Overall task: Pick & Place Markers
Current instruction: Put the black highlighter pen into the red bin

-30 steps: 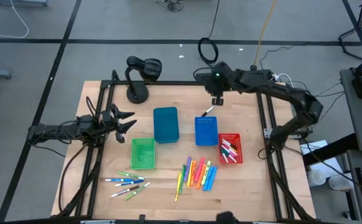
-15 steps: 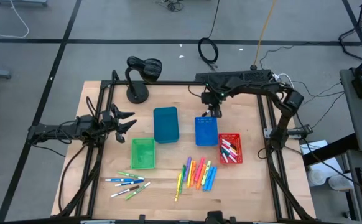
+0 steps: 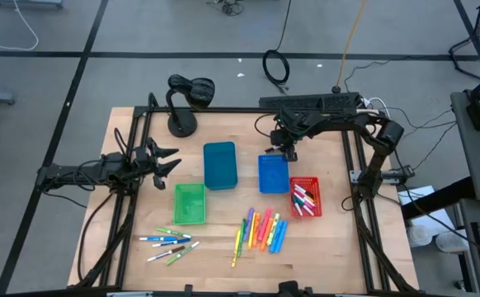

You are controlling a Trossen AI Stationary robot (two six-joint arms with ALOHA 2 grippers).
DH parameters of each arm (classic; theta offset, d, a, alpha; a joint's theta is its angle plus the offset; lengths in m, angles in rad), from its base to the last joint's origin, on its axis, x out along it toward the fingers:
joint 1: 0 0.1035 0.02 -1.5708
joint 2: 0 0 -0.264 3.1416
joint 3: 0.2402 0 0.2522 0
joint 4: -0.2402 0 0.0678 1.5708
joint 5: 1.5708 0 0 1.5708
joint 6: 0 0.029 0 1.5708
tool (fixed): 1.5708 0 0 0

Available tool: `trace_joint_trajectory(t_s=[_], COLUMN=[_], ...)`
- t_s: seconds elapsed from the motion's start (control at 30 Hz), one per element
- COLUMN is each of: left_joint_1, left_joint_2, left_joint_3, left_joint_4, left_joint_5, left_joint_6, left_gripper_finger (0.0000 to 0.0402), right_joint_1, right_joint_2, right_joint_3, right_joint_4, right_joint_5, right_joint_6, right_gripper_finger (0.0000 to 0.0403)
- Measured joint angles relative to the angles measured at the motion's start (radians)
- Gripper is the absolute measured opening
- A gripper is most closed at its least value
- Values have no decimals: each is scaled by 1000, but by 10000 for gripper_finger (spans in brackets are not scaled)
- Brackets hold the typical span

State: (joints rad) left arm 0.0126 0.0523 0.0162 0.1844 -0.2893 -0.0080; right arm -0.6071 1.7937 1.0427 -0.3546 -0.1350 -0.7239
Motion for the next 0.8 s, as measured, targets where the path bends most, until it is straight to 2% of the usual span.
trace_joint_trajectory(t_s=[0.23,0.53,0.8], left_joint_1=[0,0,0], left_joint_2=[0,0,0], left_joint_3=[0,0,0], left_joint_4=[0,0,0], left_joint_5=[0,0,0], left_joint_6=[0,0,0], left_gripper_finger=[184,184,184], right_joint_1=[0,0,0], right_joint_2=[-1,1,1], right_joint_3=[-17,-18,-19], right_joint_4=[-10,-16,-16], right_joint_5=[2,1,2], right_joint_6=[72,83,101], right_gripper_finger=[116,20,24])
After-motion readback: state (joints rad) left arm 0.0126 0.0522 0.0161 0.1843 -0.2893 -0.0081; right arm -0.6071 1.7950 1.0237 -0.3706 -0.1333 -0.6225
